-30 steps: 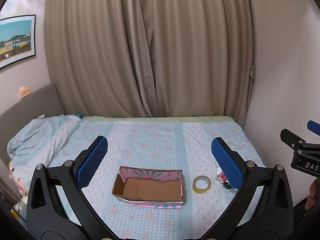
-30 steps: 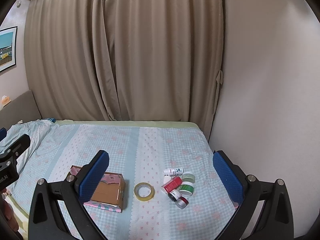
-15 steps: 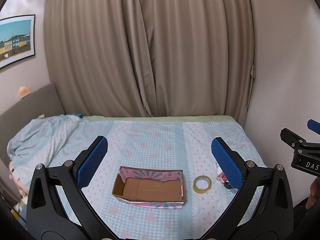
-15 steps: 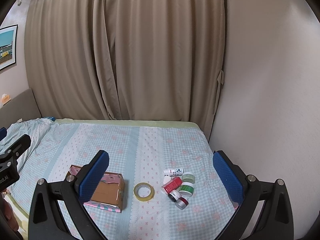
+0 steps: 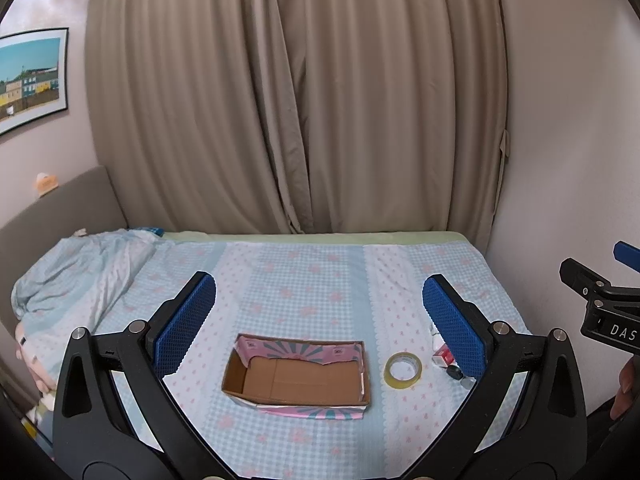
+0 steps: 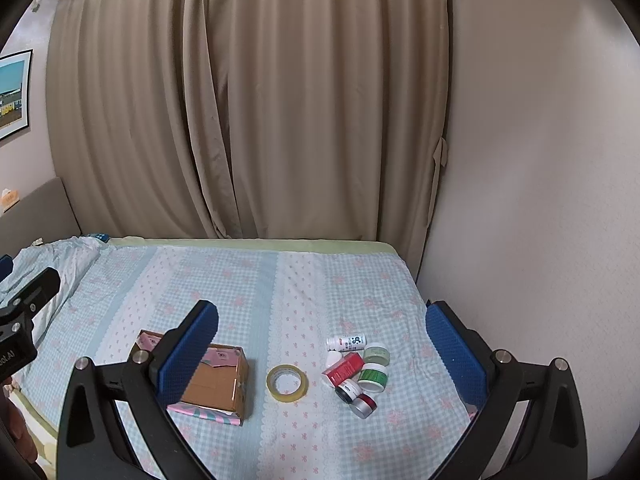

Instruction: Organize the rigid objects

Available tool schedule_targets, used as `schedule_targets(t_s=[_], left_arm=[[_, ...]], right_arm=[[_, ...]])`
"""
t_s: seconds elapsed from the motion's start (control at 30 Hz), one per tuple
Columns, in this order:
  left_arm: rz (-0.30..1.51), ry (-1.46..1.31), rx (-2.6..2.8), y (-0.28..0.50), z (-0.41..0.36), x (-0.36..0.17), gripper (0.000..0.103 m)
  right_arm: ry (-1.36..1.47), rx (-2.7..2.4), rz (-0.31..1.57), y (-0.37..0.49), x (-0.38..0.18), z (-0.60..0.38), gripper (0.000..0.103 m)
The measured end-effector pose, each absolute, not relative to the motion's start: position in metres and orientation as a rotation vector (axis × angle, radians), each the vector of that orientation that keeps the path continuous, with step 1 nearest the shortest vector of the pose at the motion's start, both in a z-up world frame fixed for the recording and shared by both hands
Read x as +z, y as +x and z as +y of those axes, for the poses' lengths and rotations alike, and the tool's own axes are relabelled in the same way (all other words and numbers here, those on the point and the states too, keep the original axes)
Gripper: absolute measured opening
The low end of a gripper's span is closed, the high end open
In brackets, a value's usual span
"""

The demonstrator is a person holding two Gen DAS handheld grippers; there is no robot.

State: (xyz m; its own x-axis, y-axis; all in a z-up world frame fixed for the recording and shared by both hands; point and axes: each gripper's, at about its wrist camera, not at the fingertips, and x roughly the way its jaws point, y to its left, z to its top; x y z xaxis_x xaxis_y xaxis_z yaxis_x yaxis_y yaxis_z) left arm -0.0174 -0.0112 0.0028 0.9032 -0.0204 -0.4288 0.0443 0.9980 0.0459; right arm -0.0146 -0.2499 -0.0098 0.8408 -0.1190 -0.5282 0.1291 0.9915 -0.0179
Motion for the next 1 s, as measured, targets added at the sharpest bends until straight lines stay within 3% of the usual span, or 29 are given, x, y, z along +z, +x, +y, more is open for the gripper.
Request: schedule_targets(t_s=[0.63,1.0], left_arm=[[0.506,0.032,-0.008,0.021,-0.063,-0.025,0.103],[0.719,0.034,-0.069,0.067,-0.136,-0.152,0.103]], right_arm=[[0.043,-0.131,0.613,0.020,-0.029,-0.290,0.103],[0.137,-0.181,0.738,0.073,-0.114,-0.347,0.103]])
